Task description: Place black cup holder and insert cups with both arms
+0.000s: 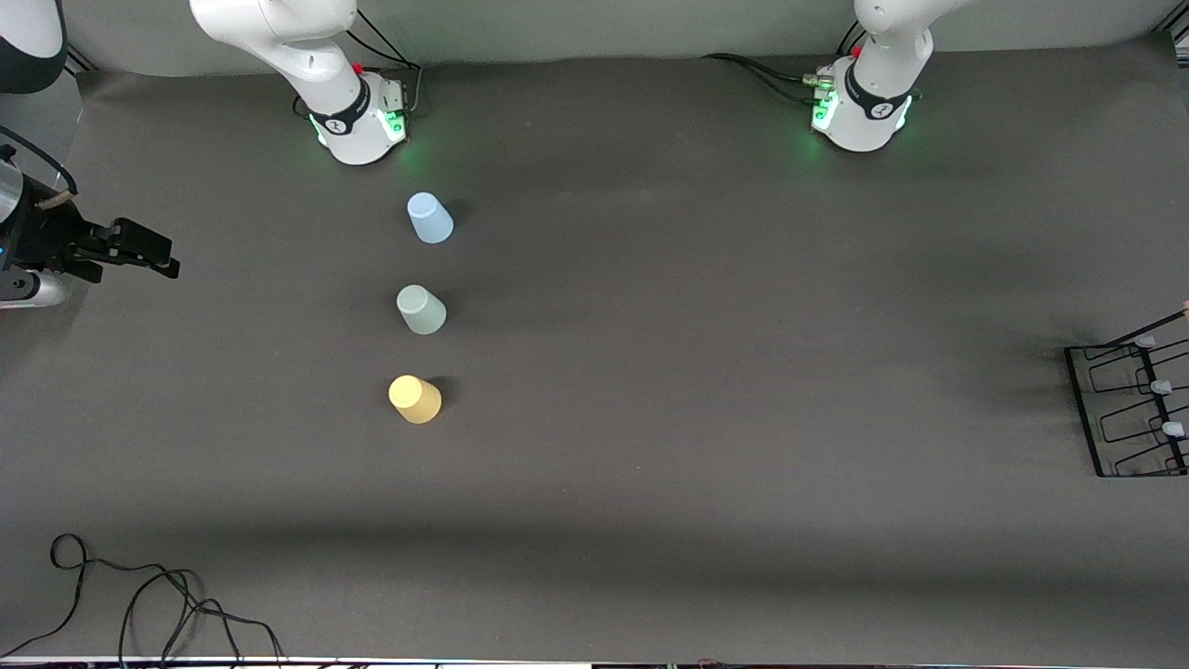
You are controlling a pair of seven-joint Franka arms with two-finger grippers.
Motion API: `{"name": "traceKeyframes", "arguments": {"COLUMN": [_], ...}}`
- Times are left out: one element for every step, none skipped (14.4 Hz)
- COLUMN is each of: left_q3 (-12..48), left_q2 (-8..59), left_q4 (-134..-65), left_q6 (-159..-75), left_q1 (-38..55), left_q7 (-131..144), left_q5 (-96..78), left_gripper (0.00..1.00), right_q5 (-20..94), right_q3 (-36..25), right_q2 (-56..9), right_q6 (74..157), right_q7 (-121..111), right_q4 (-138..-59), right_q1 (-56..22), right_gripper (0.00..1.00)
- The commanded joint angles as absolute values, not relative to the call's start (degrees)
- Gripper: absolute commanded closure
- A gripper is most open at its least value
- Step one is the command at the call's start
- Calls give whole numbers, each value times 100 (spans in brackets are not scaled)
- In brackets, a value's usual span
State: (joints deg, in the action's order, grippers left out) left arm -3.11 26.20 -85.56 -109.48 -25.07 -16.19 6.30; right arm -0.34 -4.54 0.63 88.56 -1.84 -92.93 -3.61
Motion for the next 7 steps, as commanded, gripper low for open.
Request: {"name": "traceKeyframes", "arguments": {"left_q3": [-229,-229,-229,-229,-229,-220,-211], "left_q2": [2900,2961,3014,3076,3163,3216,3252], "left_q4": [-8402,-8402,-8402,-8411,-8402,-8411,-8411], "left_q6": [-11205,-11258,-11276,-11337,-11407,-11504,-11540], "left_q1": [-2785,-2786,-2786,-2786,-2786,-2786,-2777], "left_q7": [-2161,-2197,-2197,-2197,-2197,-2197,-2215], "left_q5": [633,607,606,606,606,606,615], "left_gripper": [30,35,39,43,46,49,57], "right_q5": [-79,-79,-79,-79,-79,-79,-79], "right_q3": [-457,-457,-457,-457,-466,-466,-466], "right_q2": [26,26,26,26,26,26,26], "right_q6": [8754,8754,8754,8754,8754,8754,8754], "right_q7": [-53,-53,-53,-53,-53,-53,-53], "right_q4": [-9193,-9193,-9193,-9193,-9202,-9193,-9202], "right_q1": [-404,-404,-404,-404,-404,-404,-404], "right_gripper": [0,0,0,0,0,0,0]}}
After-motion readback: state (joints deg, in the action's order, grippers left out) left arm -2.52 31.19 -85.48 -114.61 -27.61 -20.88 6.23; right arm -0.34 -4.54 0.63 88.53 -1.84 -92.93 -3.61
